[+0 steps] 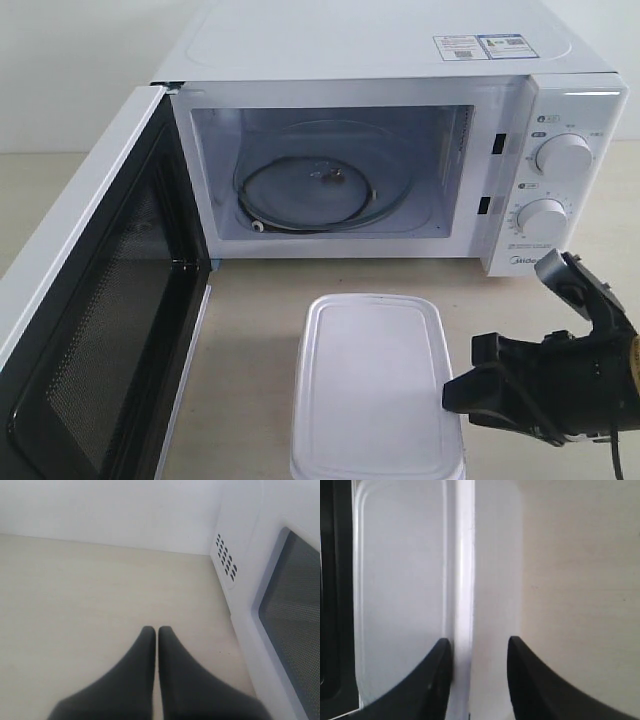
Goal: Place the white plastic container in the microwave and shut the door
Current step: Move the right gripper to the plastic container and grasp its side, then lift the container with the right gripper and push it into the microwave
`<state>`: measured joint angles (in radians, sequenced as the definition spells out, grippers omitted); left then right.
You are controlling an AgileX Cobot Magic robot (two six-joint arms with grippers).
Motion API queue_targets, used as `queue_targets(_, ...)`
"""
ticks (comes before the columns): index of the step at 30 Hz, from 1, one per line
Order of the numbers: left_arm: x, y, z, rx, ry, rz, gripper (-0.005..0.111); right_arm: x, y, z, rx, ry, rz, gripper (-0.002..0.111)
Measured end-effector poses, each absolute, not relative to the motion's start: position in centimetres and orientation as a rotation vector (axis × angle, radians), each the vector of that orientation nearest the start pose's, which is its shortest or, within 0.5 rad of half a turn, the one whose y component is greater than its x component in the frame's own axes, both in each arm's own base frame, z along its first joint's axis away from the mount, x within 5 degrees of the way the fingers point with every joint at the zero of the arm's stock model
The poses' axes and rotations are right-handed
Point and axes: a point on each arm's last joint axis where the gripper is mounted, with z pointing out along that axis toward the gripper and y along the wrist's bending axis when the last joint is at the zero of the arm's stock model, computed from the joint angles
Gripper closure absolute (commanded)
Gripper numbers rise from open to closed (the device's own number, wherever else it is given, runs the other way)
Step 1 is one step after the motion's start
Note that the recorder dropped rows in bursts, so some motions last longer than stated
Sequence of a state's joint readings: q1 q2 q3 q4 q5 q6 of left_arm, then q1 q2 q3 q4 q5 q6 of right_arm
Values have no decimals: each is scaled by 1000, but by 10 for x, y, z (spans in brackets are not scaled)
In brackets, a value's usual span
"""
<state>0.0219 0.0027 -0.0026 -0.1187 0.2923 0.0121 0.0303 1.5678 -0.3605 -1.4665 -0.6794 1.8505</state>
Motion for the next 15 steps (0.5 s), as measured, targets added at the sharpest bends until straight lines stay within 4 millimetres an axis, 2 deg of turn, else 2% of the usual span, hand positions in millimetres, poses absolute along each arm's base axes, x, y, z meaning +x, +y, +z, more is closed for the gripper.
queue_targets(2, 55, -2, 188, -85, 1773, -88, 102, 202, 64, 125, 255, 2578, 1072, 72)
queue_targets(7, 55, -2, 188, -85, 1773, -88, 102, 205, 66, 125, 239, 2541, 1099, 58)
queue_targets(15, 55, -2, 188, -85, 1773, -88, 102, 205, 66, 126, 222, 2530, 1091, 59)
